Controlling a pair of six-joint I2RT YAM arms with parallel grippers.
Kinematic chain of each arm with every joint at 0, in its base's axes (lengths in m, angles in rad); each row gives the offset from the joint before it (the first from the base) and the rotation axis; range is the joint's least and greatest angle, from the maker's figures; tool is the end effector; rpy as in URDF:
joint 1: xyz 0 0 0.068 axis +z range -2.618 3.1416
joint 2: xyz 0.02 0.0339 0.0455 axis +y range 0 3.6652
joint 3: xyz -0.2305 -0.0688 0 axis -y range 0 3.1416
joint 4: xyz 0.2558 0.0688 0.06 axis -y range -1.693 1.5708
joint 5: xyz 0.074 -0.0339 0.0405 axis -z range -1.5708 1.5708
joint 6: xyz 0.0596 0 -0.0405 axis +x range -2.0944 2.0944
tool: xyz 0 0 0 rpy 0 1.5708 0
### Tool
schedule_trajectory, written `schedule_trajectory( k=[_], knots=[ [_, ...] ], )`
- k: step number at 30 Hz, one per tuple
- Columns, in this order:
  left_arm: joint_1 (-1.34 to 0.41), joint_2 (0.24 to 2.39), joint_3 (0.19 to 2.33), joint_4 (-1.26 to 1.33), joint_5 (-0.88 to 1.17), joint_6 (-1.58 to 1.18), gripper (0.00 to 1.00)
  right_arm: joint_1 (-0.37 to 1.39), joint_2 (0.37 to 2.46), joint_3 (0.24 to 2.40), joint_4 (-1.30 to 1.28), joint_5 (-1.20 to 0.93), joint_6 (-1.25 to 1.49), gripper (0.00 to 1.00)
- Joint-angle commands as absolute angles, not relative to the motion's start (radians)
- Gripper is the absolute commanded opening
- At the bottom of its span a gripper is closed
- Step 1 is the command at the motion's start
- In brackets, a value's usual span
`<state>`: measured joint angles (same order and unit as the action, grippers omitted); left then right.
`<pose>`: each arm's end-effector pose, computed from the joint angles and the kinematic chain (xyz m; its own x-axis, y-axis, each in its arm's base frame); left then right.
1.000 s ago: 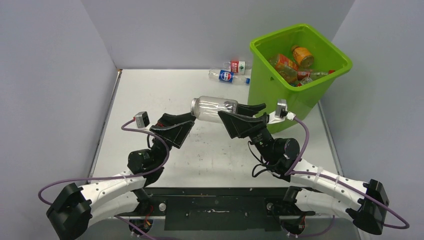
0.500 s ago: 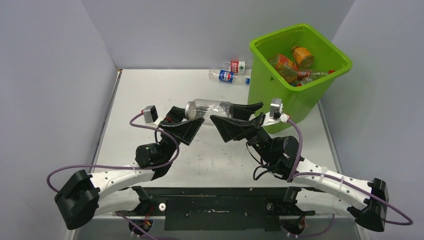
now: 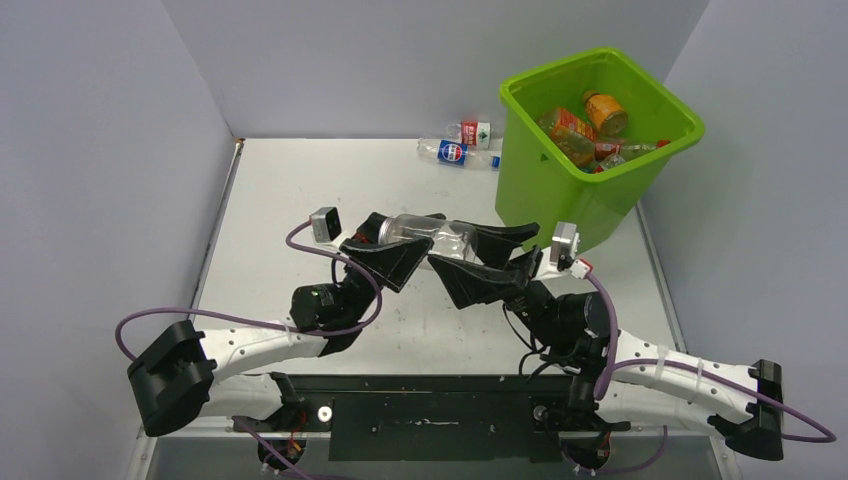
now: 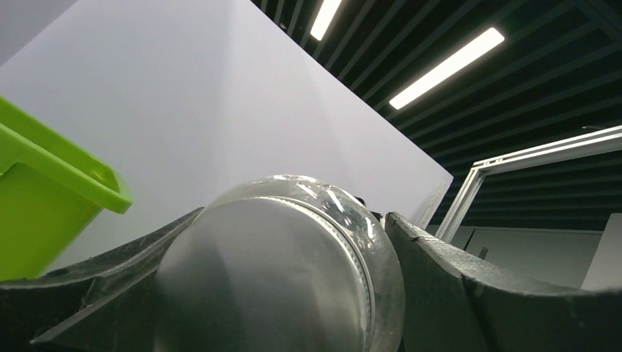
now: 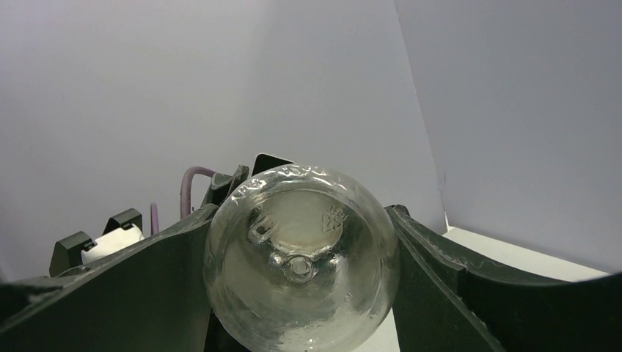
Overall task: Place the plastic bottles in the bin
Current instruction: Pick up the plastic bottle from the corner of the board.
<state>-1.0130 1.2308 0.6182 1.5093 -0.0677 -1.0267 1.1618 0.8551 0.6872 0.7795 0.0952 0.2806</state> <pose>0.1465 -0.2271 0.3371 -0.4911 -0.8256 -0.2779 0.7804 -0.2752 -0.5614 0.1007 0.2181 0.3804 -0.0250 0.6356 -0.7716 -0.9111 0.3031 0.2792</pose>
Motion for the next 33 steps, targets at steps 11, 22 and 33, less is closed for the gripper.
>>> schedule_trajectory(
  k=[11, 22, 33],
  knots=[
    [-0.949, 1.079, 0.543, 1.509, -0.059, -0.904, 0.00, 1.178, 0.803, 0.923, 0.163, 0.045, 0.248, 0.90],
    [-0.837, 0.845, 0.869, 0.177, 0.350, -0.182, 0.00, 1.180, 0.796, 1.245, -0.329, 0.069, 0.236, 0.90],
    [-0.991, 0.864, 1.018, -0.480, 0.376, 0.478, 0.00, 1.180, 0.919, 1.345, -0.436, 0.051, 0.296, 0.90]
  ],
)
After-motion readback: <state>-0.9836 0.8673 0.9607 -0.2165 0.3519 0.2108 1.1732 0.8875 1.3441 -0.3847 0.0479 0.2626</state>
